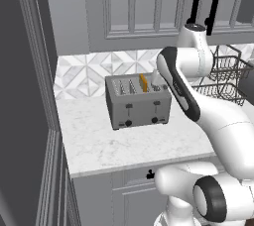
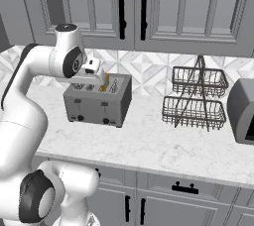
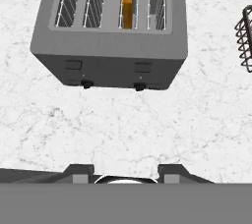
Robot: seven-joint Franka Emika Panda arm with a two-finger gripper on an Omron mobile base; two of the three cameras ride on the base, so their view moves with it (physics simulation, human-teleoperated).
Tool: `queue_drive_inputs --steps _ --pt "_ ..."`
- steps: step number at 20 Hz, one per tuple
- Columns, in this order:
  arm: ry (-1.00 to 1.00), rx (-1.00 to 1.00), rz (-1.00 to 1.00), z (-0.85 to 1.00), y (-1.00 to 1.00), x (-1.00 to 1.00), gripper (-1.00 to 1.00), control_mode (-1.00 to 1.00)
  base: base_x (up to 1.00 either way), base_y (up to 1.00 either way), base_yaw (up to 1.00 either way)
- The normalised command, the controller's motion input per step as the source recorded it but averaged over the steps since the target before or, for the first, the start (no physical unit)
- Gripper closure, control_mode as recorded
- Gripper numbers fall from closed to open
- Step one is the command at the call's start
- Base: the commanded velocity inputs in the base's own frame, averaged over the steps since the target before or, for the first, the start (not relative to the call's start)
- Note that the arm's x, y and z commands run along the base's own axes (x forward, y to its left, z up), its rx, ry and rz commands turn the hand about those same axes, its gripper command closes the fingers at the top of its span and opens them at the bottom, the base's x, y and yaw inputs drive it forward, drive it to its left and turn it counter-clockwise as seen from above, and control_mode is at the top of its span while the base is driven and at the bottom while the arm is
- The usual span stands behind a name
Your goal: Start the toaster. Once the lever pops up, take the bread to the plate on the dining counter.
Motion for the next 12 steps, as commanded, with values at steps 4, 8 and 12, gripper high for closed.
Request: queue_drive_inputs --steps 4,8,12 --pt "-0.02 0.00 0.00 -0.05 -0.11 0.00 -1.00 -1.00 0.00 0.00 0.00" --pt "0.00 0.00 0.00 -0.14 -0.16 0.00 -1.00 -1.00 0.00 0.00 0.00" --pt "0.00 0.00 0.00 -0.26 -0.09 0.00 -1.00 -1.00 0.00 0.00 0.00"
